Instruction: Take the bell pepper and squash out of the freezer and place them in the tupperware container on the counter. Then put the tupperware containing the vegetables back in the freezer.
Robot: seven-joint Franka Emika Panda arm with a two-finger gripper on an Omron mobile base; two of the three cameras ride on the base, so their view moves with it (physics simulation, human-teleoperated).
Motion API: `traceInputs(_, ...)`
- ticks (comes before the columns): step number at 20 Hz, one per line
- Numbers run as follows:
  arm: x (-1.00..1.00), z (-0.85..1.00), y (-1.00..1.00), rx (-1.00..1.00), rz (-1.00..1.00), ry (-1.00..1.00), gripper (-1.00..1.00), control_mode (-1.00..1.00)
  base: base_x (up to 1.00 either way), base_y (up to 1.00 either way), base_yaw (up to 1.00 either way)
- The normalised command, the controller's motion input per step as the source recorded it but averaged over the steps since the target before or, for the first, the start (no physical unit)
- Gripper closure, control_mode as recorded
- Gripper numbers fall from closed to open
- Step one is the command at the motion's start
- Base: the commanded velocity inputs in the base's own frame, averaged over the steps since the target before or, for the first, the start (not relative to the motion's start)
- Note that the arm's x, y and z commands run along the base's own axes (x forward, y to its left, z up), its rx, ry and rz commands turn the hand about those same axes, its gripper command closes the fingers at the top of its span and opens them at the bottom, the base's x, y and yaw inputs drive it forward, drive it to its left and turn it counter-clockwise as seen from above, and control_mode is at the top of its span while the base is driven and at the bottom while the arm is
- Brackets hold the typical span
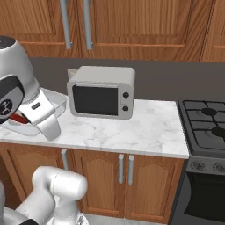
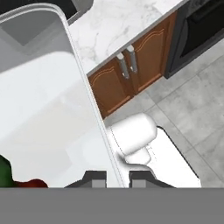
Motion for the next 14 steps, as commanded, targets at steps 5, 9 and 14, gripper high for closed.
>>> traceInputs(5,-0.22,0.0,0.0,0.0,0.0,-0.01,1.0,1.0,-0.52,0.04,0.0)
traceInputs(9,0.0,0.0,0.0,0.0,0.0,0.0,1.0,1.0,-0.84,0.5,0.0)
traceInputs(14,0.0,0.0,0.0,0.0,0.0,0.0,1.0,1.0,-0.34,0.98,0.18)
